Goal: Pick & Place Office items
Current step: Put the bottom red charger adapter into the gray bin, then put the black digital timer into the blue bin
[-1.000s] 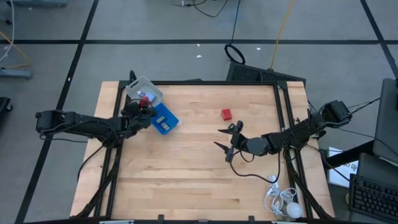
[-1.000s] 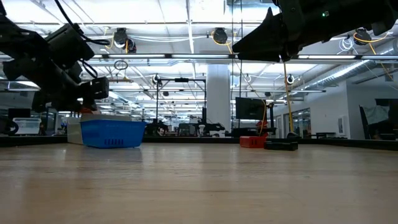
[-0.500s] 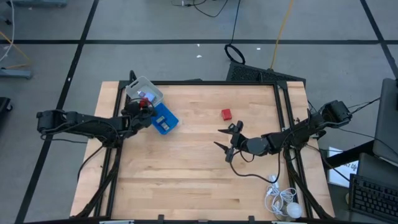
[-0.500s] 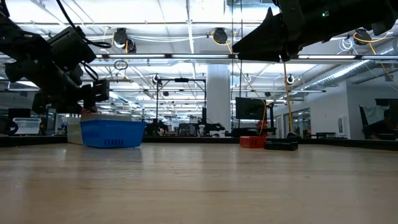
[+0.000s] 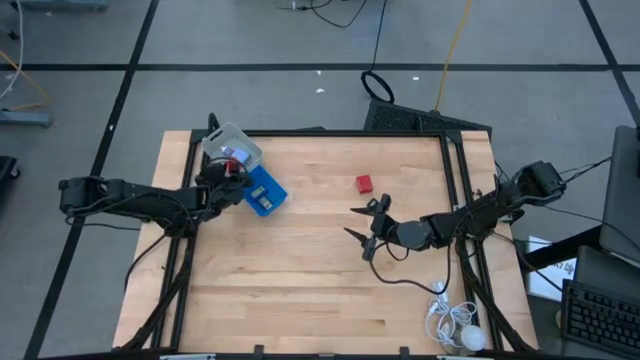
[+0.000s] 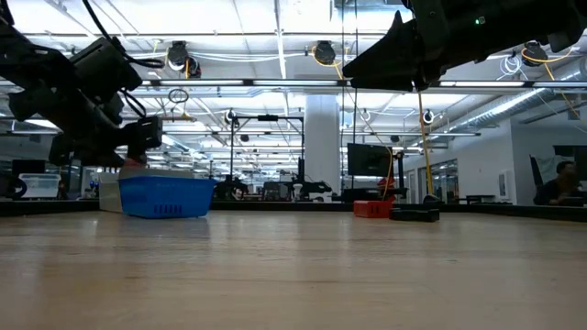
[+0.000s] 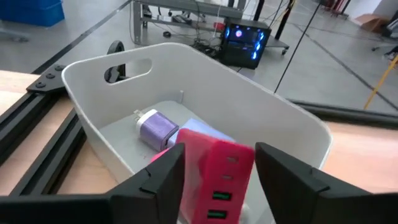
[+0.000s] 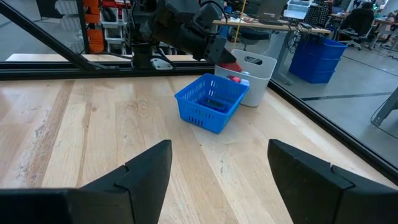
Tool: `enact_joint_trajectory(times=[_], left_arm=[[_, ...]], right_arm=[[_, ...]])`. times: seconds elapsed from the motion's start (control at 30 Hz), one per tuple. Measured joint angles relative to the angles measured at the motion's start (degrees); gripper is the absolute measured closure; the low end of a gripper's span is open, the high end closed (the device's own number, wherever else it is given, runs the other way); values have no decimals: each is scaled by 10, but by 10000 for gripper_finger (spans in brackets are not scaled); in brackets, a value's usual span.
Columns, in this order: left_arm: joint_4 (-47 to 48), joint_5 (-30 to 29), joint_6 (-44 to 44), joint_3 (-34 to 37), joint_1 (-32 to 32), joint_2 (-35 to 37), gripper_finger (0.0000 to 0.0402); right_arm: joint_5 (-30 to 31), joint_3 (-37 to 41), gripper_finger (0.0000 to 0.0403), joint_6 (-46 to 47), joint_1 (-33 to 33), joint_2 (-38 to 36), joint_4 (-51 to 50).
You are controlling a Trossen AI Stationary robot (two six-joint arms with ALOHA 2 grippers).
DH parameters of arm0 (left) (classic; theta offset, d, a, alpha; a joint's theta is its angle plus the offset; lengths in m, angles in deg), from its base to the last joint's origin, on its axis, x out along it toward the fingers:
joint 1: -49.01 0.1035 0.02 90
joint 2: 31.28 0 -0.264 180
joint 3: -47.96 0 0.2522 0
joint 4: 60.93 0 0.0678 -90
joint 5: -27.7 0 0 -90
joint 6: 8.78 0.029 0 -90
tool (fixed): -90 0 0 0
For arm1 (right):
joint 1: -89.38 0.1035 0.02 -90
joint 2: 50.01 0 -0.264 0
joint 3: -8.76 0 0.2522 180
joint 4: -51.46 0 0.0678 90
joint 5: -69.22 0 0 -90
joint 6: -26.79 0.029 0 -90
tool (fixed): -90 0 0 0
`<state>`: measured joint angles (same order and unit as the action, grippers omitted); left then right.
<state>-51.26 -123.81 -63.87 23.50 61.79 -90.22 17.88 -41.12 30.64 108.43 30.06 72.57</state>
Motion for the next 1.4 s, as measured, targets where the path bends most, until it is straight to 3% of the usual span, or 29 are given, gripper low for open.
enact_joint_trajectory(times=[0.2,0.6,0.87,1.23,1.4], left_arm=[[-61,6,64,0,0,0,184],[-223,144,226,0,0,0,179],[-250,204,263,0,0,0,178],[-349,403,314,0,0,0,178],[-381,461,314,0,0,0,178]], right_arm=[[0,0,147,0,0,0,0],[0,0,147,0,0,0,-7],[0,0,147,0,0,0,-13],[0,0,147,67,-31,0,-138],[0,0,147,114,-57,0,-220]])
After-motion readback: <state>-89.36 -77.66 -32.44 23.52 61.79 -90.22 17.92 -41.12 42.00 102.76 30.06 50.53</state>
